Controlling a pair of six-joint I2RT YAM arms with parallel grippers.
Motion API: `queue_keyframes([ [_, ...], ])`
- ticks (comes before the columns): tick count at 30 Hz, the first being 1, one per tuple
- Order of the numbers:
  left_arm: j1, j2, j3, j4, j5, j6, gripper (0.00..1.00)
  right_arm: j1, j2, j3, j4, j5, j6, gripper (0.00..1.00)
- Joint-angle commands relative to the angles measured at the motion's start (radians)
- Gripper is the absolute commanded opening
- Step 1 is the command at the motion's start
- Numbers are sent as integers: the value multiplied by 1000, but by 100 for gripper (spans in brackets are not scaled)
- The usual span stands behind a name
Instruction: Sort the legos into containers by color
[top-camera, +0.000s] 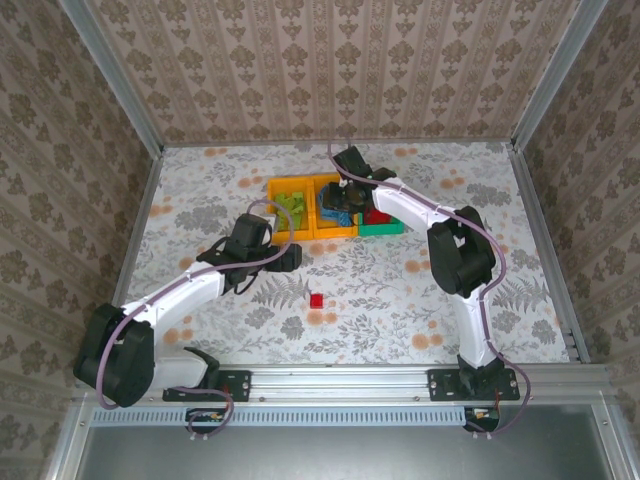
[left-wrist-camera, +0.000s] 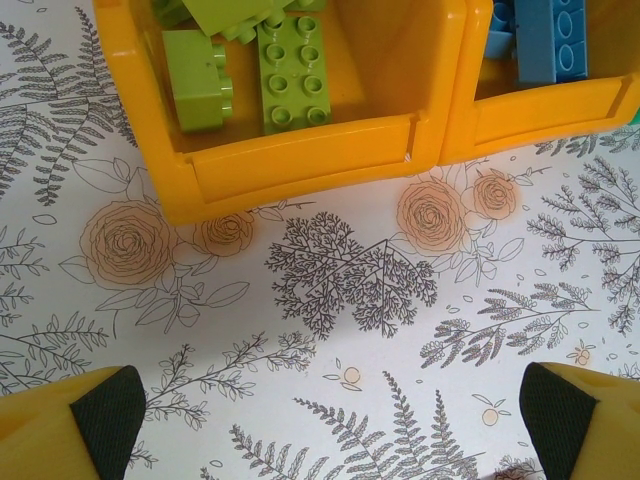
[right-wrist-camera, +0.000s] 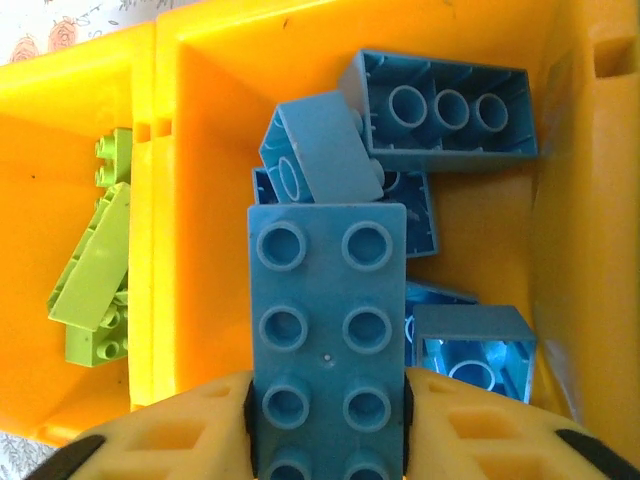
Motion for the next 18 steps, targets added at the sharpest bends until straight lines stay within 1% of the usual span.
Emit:
queue_keyframes([
  [1, -6, -11, -8, 15, 6, 18, 100, -2, 1, 35, -31, 26, -2, 49],
  [3, -7, -8, -3, 17, 7, 19, 100, -2, 2, 32, -34, 29, -4, 59],
  [6, -9, -4, 0, 16, 11, 22, 100, -2, -3, 31, -30, 26, 0, 69],
  [13, -29, -4, 5, 5, 15, 37, 100, -2, -74, -12, 37, 2, 19, 76],
  [18, -93, 3, 12, -2, 87, 93, 100, -2, -194, -134, 115, 28, 14, 80],
])
